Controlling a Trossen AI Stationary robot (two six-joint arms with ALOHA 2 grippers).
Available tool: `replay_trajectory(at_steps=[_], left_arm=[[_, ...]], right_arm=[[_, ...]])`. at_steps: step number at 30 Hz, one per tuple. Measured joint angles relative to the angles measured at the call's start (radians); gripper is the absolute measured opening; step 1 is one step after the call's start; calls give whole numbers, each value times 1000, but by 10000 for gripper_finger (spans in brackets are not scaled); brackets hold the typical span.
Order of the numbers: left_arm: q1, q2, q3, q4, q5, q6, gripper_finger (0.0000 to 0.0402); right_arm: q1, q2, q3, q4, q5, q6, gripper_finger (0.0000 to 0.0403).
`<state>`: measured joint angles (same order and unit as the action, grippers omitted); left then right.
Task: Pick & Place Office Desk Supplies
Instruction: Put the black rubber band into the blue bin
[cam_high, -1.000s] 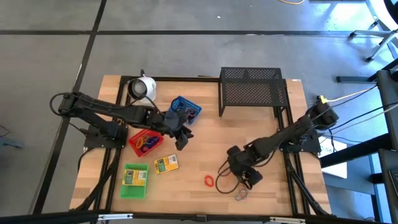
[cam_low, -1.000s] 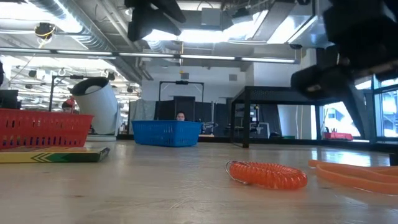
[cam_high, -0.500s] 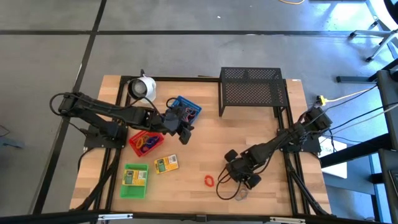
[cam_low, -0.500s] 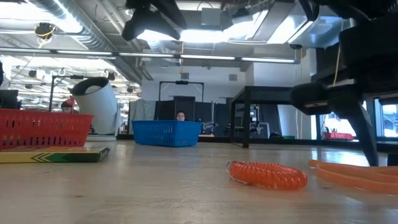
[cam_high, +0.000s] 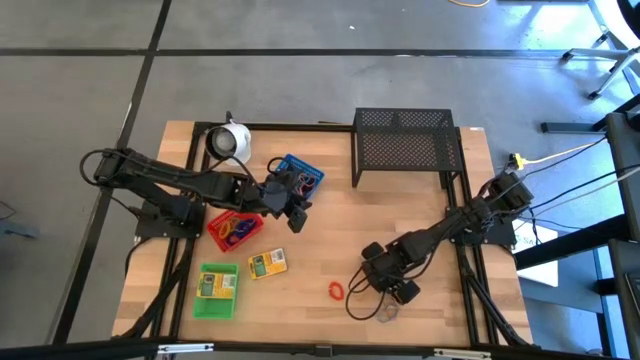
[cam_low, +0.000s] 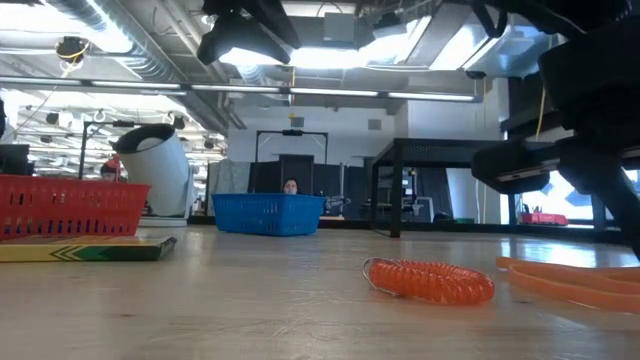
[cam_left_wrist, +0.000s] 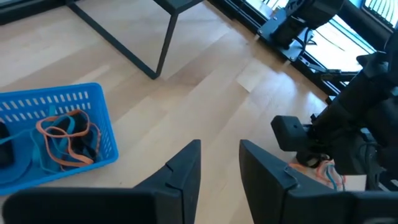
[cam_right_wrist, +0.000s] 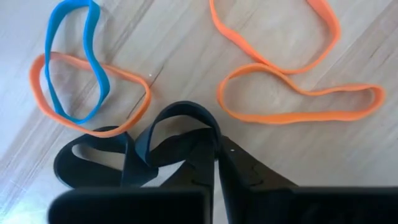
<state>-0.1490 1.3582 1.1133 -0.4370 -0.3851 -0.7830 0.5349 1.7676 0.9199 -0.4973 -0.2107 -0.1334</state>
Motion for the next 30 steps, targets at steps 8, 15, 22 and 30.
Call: replay_trajectory(at_steps=[8, 15, 22, 30], left_arm=[[0, 0, 0, 0, 0, -53, 94], [0, 0, 0, 13, 8, -83, 88], [0, 0, 0, 65, 23, -97, 88], [0, 0, 0, 98, 30, -96, 88]], right_arm=[[-33, -19, -3, 6, -18, 47, 11], [-70, -48, -6, -1, 27, 36, 10], [-125, -81, -5, -1, 46, 21, 10], [-201, -186, -4, 39, 169, -9, 10]])
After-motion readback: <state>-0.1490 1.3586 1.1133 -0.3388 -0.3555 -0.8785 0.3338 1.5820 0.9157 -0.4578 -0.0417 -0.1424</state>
